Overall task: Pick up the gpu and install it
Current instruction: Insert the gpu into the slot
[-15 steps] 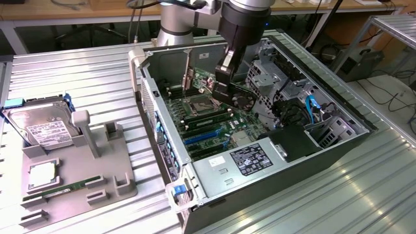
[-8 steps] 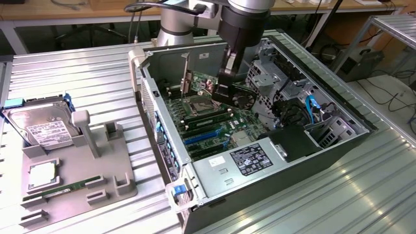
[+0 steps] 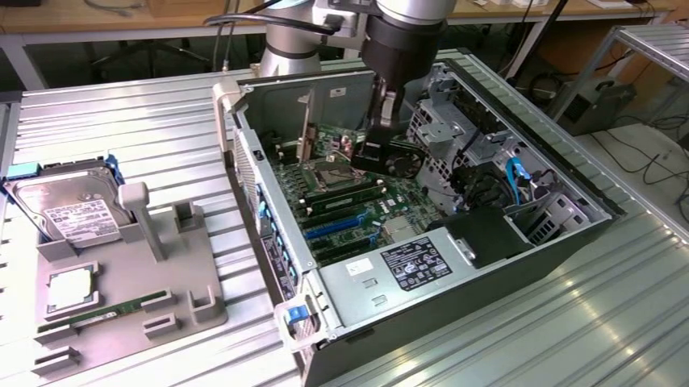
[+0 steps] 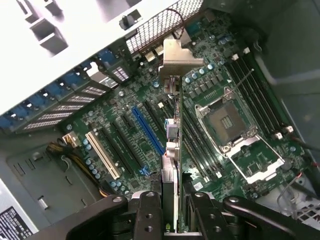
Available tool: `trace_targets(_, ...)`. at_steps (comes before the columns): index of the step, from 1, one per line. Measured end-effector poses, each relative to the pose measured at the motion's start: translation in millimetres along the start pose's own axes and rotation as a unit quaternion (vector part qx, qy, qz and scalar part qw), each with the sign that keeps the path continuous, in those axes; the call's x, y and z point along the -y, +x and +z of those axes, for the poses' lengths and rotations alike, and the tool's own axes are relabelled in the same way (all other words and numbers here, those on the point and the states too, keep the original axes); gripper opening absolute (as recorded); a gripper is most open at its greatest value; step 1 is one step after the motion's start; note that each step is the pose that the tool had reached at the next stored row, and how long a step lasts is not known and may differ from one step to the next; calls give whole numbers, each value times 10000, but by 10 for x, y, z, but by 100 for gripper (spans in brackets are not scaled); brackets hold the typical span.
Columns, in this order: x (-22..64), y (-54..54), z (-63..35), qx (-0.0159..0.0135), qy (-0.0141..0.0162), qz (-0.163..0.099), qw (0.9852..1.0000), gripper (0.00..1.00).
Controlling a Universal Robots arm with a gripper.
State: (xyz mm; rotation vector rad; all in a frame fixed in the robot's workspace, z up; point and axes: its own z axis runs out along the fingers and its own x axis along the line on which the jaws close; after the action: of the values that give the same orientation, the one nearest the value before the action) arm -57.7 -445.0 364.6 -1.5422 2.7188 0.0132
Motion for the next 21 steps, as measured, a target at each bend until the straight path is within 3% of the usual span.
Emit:
trace_targets(4,4,-2,10,0,-5,-302,9995,26)
trace_targets(8,8,-5,19,1,-11,-605,9982,26)
trace_targets(15,18,-10,34,0,-20,-1139,9935,26)
trace_targets(21,21,-12,35,1,-22,-1208,9927,26)
